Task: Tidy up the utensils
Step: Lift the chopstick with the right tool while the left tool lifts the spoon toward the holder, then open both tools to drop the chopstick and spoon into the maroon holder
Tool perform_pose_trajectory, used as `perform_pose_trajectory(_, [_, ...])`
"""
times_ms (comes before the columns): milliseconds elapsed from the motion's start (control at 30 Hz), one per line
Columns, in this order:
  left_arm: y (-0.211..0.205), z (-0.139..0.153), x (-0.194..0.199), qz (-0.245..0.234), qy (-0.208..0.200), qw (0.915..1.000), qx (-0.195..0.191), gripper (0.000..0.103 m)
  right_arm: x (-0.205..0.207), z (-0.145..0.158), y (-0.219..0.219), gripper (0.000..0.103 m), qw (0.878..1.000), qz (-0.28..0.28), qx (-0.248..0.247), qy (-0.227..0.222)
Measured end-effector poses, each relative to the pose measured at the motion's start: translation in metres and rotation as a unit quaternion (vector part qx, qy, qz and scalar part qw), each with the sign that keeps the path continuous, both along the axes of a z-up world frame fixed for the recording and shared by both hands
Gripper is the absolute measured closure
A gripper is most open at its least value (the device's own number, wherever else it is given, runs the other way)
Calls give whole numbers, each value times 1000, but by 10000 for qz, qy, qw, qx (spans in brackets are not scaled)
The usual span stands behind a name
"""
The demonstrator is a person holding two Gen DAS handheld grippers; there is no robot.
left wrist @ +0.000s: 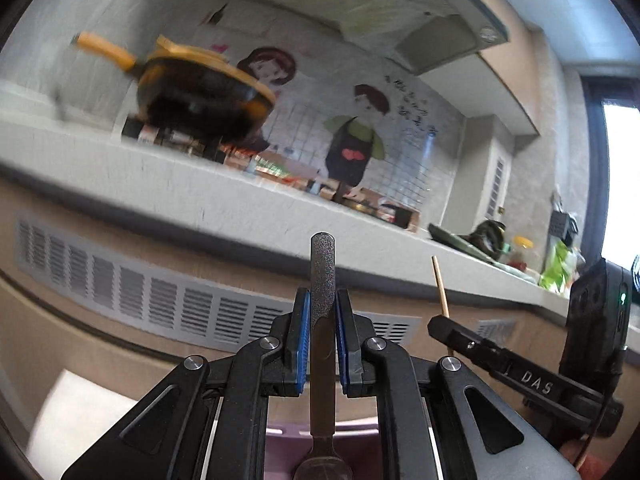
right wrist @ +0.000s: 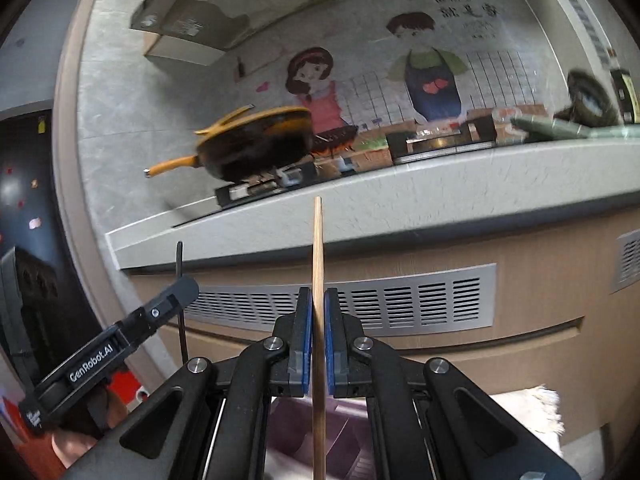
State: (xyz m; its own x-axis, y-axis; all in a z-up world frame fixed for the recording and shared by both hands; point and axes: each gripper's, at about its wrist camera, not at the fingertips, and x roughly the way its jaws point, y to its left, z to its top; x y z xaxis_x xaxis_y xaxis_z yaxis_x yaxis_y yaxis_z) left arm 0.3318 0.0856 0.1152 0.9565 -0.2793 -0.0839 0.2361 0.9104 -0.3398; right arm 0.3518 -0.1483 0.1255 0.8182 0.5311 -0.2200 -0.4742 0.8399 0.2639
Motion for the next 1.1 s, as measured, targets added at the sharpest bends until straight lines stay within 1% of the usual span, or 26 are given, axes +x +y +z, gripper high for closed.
perform_pose_trajectory(33, [1,-8,12,9,42,10000,-60,91,12,-9,2,99,10000,-14,14,16])
perform_pose_trajectory(167, [-7,-35,35,91,33,9999,51,91,40,-33,3,99,9997,-222,-27,-31])
perform_pose_trajectory(233, [-11,-47,42,155,33,9998,103,91,52,-43,0,99,9997,-249,21,24])
perform_pose_trajectory(300, [-14,-56,47,146,139,9997,149,91,59,-50,0,99,9996,-293,-17,20])
perform_pose_trajectory(367, [-16,-66,50,139,357,9991,190,91,61,-60,1,99,9993,-348,-135,46])
perform_pose_trajectory(400, [-16,-74,52,108,543,9983,182,91,61,-66,2,98,9992,-341,-203,86])
perform_pose_trajectory(467, [-14,-88,51,-37,944,9955,105,90,57,-79,3,98,9967,-388,-602,374])
perform_pose_trajectory(500, [-13,-95,51,-56,1178,9930,90,89,55,-85,2,95,9949,-346,-781,536])
perform_pose_trajectory(533, [-13,-99,53,-7,1405,9900,125,89,53,-89,0,94,9940,-271,-848,642])
perform_pose_trajectory(567, [-13,-103,55,51,1585,9872,173,86,48,-95,-5,94,9929,-159,-853,812])
perform_pose_trajectory(600, [-12,-104,57,56,1779,9839,182,86,44,-97,-11,94,9925,-123,-820,903])
perform_pose_trajectory(633, [-9,-106,59,-11,1975,9803,94,86,38,-97,-17,94,9918,-151,-822,964])
perform_pose_trajectory(667, [-6,-104,57,-52,2046,9788,-17,86,30,-96,-23,94,9912,-219,-862,979])
perform_pose_trajectory(700, [-4,-102,51,-37,2048,9788,-86,86,22,-93,-28,94,9906,-295,-934,952])
perform_pose_trajectory(733, [-1,-94,43,24,1992,9799,-127,86,14,-91,-31,94,9901,-344,-998,922])
perform_pose_trajectory(767, [0,-87,36,43,1942,9809,-81,86,2,-86,-37,94,9889,-423,-1133,866])
perform_pose_trajectory(800, [0,-80,28,51,1892,9819,-6,86,-4,-83,-39,91,9878,-444,-1220,858])
perform_pose_trajectory(867, [-1,-65,10,85,1809,9831,253,86,-16,-85,-43,84,9814,-247,-1574,1071])
perform_pose_trajectory(933, [-4,-59,-12,95,1833,9813,576,86,-22,-103,-45,84,9693,292,-1857,1584])
perform_pose_trajectory(967, [-5,-60,-20,74,1858,9802,677,86,-24,-117,-47,85,9613,473,-1963,1872])
perform_pose_trajectory(1033, [-8,-72,-40,-9,2060,9741,931,86,-30,-144,-53,85,9490,508,-2104,2290])
perform_pose_trajectory(1100, [-9,-89,-53,-89,2332,9671,1012,86,-32,-167,-66,85,9410,216,-2209,2553])
